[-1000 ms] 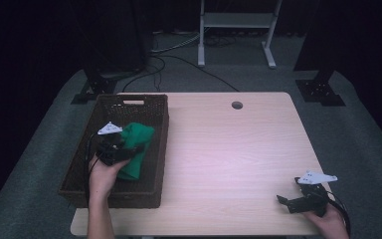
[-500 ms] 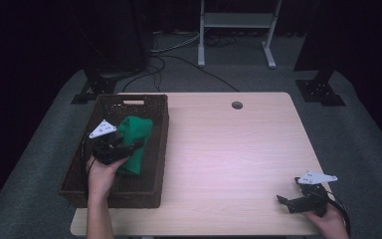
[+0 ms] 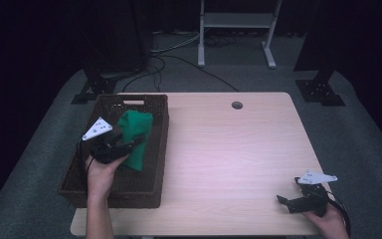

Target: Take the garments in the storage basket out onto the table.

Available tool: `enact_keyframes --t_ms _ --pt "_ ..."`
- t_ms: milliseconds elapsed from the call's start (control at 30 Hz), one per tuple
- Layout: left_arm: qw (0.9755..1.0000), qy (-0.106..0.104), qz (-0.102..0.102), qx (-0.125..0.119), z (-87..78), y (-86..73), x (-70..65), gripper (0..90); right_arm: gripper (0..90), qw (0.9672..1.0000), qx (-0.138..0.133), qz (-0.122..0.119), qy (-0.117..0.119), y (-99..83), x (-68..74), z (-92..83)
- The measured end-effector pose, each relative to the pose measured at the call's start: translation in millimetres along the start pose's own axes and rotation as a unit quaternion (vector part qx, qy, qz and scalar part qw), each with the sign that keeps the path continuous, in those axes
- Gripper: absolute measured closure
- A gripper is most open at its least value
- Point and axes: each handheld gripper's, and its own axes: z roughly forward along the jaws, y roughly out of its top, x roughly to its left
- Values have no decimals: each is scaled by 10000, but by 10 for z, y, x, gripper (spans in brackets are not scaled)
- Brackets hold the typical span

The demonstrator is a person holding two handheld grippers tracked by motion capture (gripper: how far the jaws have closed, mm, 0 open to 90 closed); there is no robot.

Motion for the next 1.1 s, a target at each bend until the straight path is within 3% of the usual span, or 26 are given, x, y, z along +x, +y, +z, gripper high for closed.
enact_keyframes --t_ms 433,1100 --pt "9994 -84 174 -296 -42 178 -240 522 0 10000 -2 -2 3 0 0 0" --pt "9964 -269 423 -681 -5 380 -647 522 0 10000 -1 1 0 0 0 0"
